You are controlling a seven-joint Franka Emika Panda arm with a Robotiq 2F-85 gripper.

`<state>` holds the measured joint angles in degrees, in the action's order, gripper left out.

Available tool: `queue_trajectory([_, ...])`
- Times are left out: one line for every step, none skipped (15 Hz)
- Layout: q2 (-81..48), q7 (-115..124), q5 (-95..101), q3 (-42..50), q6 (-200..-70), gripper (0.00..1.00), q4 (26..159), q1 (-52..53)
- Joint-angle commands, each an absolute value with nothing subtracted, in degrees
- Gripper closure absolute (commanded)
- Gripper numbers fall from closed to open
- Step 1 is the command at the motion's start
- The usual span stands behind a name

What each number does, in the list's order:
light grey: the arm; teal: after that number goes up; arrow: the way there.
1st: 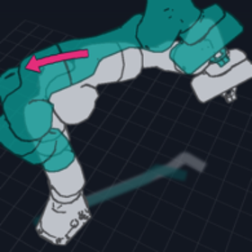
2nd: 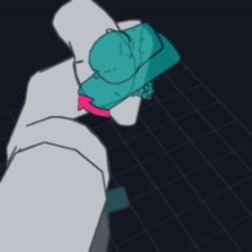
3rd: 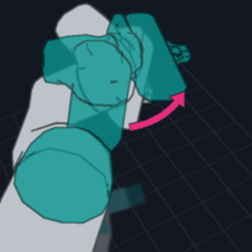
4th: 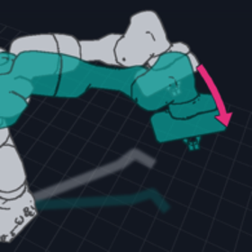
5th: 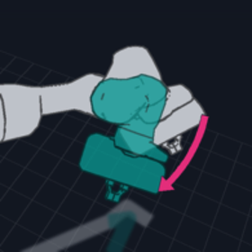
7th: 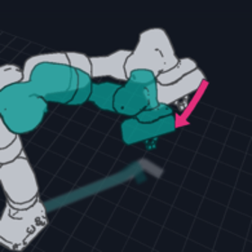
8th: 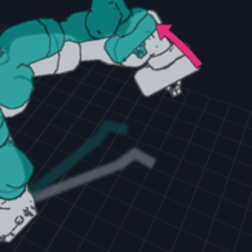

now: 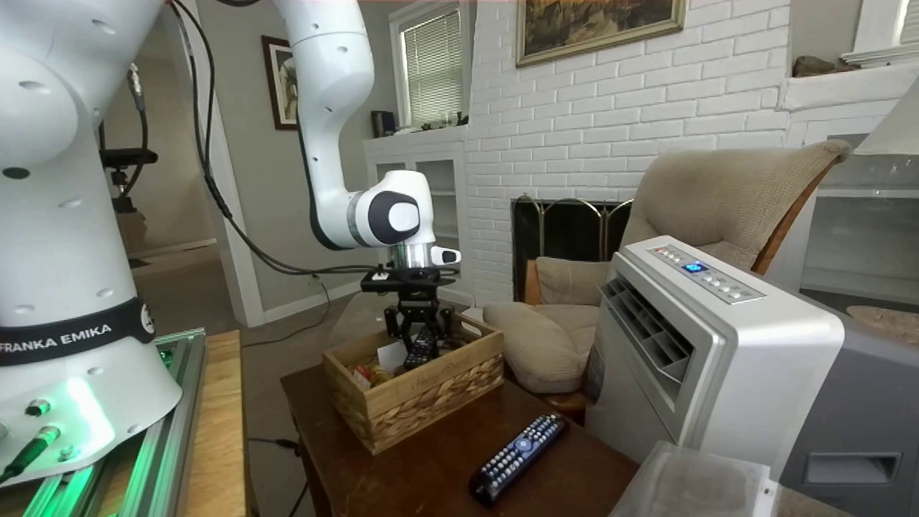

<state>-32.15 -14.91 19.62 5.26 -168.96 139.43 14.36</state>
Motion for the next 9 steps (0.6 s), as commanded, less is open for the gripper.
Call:
queue_trajectory([-25.1,-16.0,22.7,4.9,-170.3,0.73,146.0,12.7])
queue_trajectory([-23.9,-15.9,23.0,5.1,-170.5,0.73,147.0,12.6])
queue_trajectory([-22.8,-15.7,23.4,5.6,-170.6,0.73,147.8,12.7])
queue_trajectory([-21.5,-16.3,23.5,5.3,-170.5,0.73,148.7,11.8])
queue_trajectory([-20.2,-16.6,23.6,5.2,-170.1,0.73,149.5,11.2])
queue_trajectory([-19.0,-16.9,23.7,5.1,-169.8,0.73,150.2,10.5])
queue_trajectory([-17.7,-17.6,23.7,4.9,-169.5,0.73,150.9,9.7])
queue_trajectory([-16.7,-18.6,23.3,4.4,-169.2,0.73,151.5,8.5])
queue_trajectory([-15.5,-19.4,22.5,3.7,-168.9,0.73,152.0,7.0])
